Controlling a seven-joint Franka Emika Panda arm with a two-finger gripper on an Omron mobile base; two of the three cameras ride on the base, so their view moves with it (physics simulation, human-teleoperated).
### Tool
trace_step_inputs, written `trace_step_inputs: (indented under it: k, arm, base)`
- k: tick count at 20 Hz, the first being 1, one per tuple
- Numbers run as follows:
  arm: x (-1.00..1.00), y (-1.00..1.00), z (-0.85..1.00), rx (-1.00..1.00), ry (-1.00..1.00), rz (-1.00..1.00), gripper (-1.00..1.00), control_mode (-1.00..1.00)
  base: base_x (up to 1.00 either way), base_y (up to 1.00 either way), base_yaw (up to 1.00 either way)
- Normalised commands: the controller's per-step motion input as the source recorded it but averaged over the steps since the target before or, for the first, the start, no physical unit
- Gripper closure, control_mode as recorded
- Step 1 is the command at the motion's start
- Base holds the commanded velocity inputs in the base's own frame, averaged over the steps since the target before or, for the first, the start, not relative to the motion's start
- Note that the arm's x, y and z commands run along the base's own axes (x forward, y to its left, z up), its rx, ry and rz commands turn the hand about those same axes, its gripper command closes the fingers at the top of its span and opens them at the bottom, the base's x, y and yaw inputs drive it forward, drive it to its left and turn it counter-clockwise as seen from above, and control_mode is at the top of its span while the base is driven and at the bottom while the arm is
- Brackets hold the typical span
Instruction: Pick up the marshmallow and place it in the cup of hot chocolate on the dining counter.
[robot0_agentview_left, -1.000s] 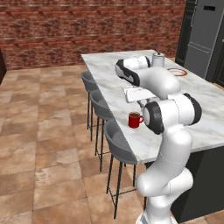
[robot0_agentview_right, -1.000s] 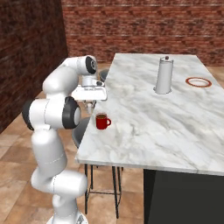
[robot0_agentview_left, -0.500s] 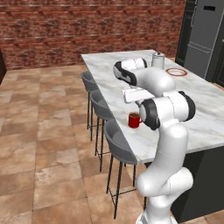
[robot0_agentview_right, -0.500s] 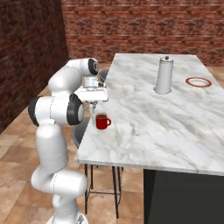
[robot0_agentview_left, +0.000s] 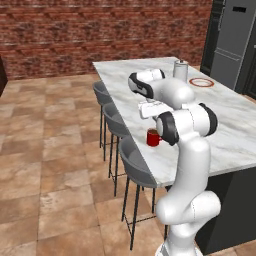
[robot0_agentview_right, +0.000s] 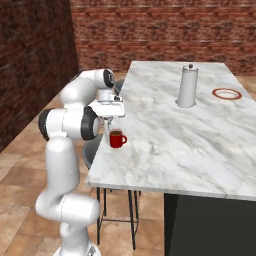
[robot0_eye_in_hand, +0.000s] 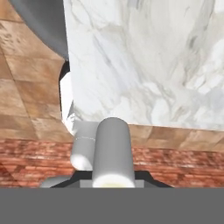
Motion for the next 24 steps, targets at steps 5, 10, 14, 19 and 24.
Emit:
trace_step_inputs:
  k: [5, 10, 14, 19, 24]
  arm:
    - [0.24, 0.00, -0.03, 0.00, 0.02, 0.00, 1.00, -1.00]
    - [0.23, 0.00, -0.07, 0.00, 0.04, 0.00, 1.00, -1.00]
    - [0.28, 0.00, -0.12, 0.00, 0.07, 0.00, 1.00, -1.00]
    - [0.18, -0.05, -0.15, 0.00, 0.04, 0.00, 1.00, -1.00]
    - [0.11, -0.16, -0.20, 0.00, 0.03, 0.00, 1.00, -1.00]
  base:
    - [0.00, 0.00, 0.00]
    - [0.00, 0.00, 0.00]
    - [0.00, 0.00, 0.00]
    - [0.00, 0.00, 0.00]
    - [0.00, 0.00, 0.00]
